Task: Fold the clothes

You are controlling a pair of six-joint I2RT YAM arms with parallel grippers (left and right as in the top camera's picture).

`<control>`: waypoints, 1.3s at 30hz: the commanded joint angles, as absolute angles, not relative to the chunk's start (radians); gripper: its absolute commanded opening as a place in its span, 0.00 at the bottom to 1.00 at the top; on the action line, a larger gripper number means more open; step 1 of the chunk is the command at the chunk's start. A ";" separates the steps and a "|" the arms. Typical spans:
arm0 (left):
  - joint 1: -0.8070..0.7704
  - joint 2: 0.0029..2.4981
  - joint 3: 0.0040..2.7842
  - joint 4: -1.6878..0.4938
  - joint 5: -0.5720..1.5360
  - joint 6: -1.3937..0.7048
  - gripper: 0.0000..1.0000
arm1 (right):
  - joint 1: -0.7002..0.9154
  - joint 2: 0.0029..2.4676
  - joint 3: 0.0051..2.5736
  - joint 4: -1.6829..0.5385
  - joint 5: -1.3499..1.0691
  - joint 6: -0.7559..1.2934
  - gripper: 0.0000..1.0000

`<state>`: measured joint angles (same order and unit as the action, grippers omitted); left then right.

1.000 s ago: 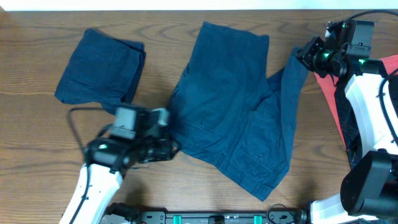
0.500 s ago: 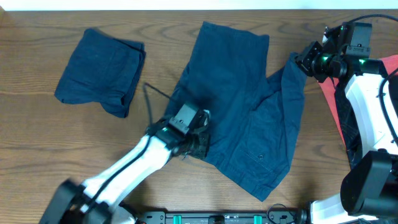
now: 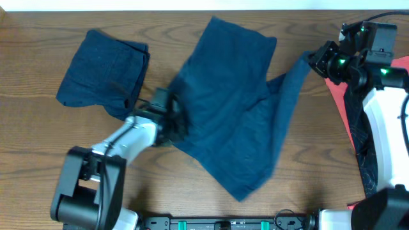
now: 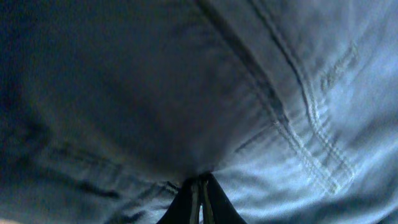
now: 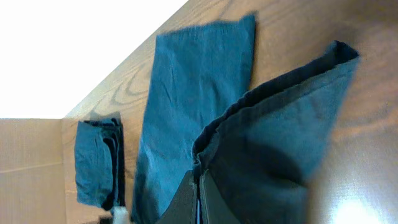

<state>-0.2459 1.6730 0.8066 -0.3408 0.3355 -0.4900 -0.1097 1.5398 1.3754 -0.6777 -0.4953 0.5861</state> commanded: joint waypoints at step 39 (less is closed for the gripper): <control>-1.074 1.630 1.007 -0.860 0.086 -0.182 0.57 | -0.109 1.496 1.387 -0.875 -0.377 0.553 0.01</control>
<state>-1.0653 1.5681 1.0149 -0.8635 0.1642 -0.1787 -0.1097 1.5112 1.3754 -0.8764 -0.3843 0.5690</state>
